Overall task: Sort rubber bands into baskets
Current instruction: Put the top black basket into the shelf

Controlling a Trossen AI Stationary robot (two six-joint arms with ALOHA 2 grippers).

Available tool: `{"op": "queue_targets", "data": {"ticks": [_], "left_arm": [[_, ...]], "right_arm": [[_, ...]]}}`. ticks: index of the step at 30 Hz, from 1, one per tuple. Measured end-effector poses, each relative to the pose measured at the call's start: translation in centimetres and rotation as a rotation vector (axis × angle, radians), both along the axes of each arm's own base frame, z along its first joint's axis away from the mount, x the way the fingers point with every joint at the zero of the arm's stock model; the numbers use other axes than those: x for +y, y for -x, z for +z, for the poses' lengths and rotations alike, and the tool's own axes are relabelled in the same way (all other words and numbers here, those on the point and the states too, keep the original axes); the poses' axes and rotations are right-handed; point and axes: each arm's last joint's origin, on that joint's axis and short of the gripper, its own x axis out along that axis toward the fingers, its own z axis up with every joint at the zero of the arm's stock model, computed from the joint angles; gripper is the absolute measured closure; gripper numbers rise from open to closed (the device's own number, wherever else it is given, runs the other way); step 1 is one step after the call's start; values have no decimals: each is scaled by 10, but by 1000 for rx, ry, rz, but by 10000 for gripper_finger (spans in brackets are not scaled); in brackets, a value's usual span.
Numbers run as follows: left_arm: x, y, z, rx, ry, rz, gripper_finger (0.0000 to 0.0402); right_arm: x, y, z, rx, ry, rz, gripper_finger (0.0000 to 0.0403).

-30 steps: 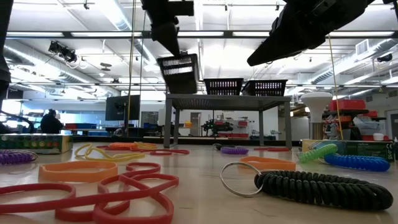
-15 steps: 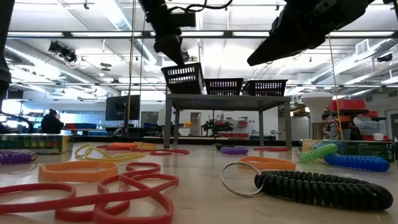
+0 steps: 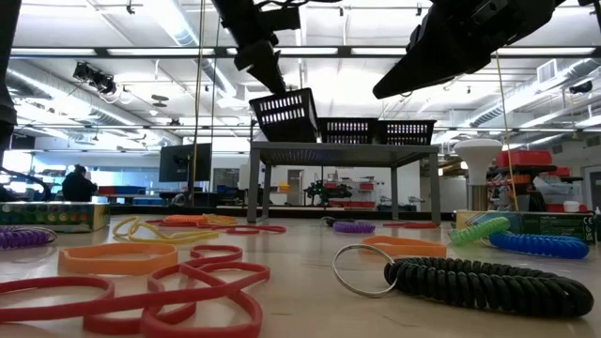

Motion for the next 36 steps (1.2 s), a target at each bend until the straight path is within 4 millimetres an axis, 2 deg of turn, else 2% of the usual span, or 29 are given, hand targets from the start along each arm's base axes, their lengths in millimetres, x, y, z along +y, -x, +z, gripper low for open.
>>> {"op": "queue_targets", "data": {"ticks": [7,10,17,20,29,36], "left_arm": [[-4,0,0,1,-29,30,391],[1,3,0,24,-62,68,391],[8,4,-1,11,-20,78,385],[9,-1,-5,8,-24,82,380],[11,-14,-19,28,-63,106,322],[11,-13,-11,6,-64,124,282]], "right_arm": [[0,0,0,-4,-2,0,396],[0,0,0,-4,-2,0,396],[0,0,0,-4,-1,0,396],[0,0,0,-4,-1,1,396],[1,-1,1,-16,-1,5,396],[1,-1,1,-17,-1,6,396]]}}
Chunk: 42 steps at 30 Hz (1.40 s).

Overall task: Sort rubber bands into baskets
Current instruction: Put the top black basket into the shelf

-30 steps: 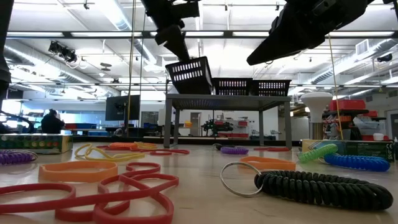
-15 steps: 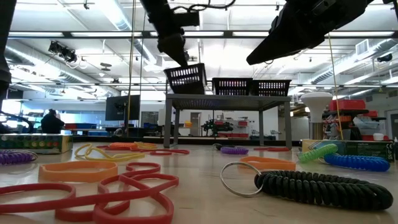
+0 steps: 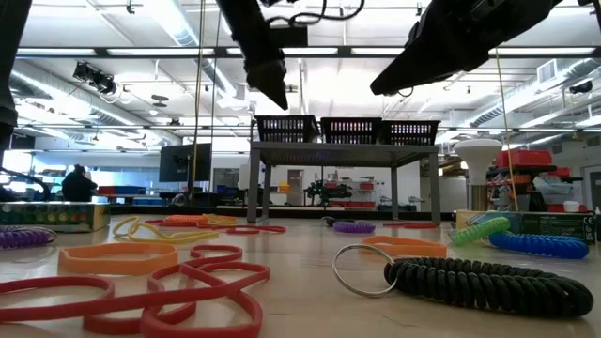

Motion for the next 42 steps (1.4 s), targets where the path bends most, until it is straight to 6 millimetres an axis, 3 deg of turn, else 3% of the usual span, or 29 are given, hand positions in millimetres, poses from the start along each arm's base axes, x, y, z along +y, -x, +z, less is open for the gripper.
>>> {"op": "queue_targets", "data": {"ticks": [5,9,14,17,24,28,31,42], "left_arm": [[-4,0,16,-14,-26,-5,262],[2,13,32,-51,24,10,267],[48,43,46,-205,283,120,296],[80,55,43,-297,440,229,300],[121,62,21,-352,609,423,245],[126,59,13,-356,667,442,214],[126,58,11,-359,683,464,215],[121,58,9,-377,827,479,308]], "right_arm": [[0,0,0,-2,-3,-1,396],[0,0,0,-3,-10,-5,396],[0,-1,1,-13,-14,-6,396],[0,-1,2,-20,-17,-5,396],[0,-1,2,-19,-12,-2,396],[0,-1,2,-17,-3,4,396],[1,-1,2,-17,-2,5,396],[1,-1,1,-16,5,9,396]]}}
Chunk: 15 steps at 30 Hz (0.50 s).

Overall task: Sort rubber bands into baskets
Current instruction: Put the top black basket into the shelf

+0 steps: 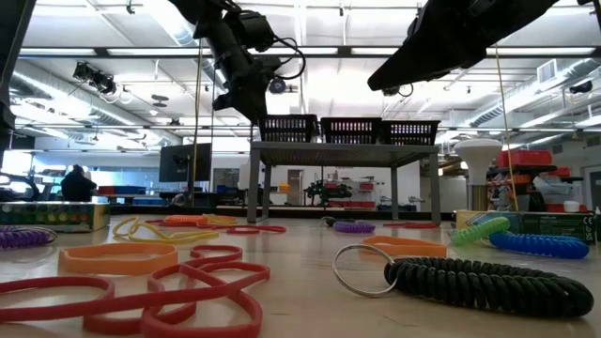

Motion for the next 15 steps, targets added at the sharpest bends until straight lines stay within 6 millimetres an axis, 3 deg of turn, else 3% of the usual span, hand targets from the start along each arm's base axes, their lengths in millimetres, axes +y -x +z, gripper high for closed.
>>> {"op": "queue_targets", "data": {"ticks": [15], "left_arm": [[0,0,0,35,-51,8,302]], "right_arm": [[0,0,0,0,-1,0,396]]}}
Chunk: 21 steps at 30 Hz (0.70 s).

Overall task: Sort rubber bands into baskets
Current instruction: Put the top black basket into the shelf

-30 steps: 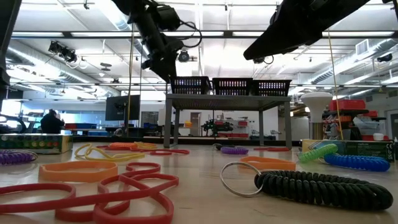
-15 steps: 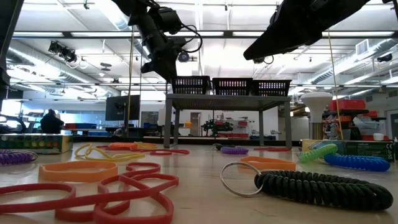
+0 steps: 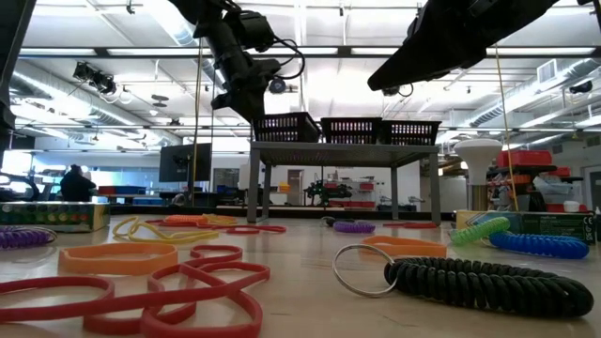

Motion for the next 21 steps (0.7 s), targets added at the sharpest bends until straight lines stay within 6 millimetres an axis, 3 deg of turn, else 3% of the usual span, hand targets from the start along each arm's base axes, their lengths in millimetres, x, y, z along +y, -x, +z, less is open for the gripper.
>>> {"op": "queue_targets", "data": {"ticks": [7,15,21], "left_arm": [[-3,-2,1,38,-61,-57,254],[8,-5,25,-10,-201,-38,208],[31,-7,4,28,-149,17,209]], "right_arm": [[0,0,0,0,0,0,396],[0,0,0,0,-1,-1,396],[0,0,0,-4,-3,-1,396]]}}
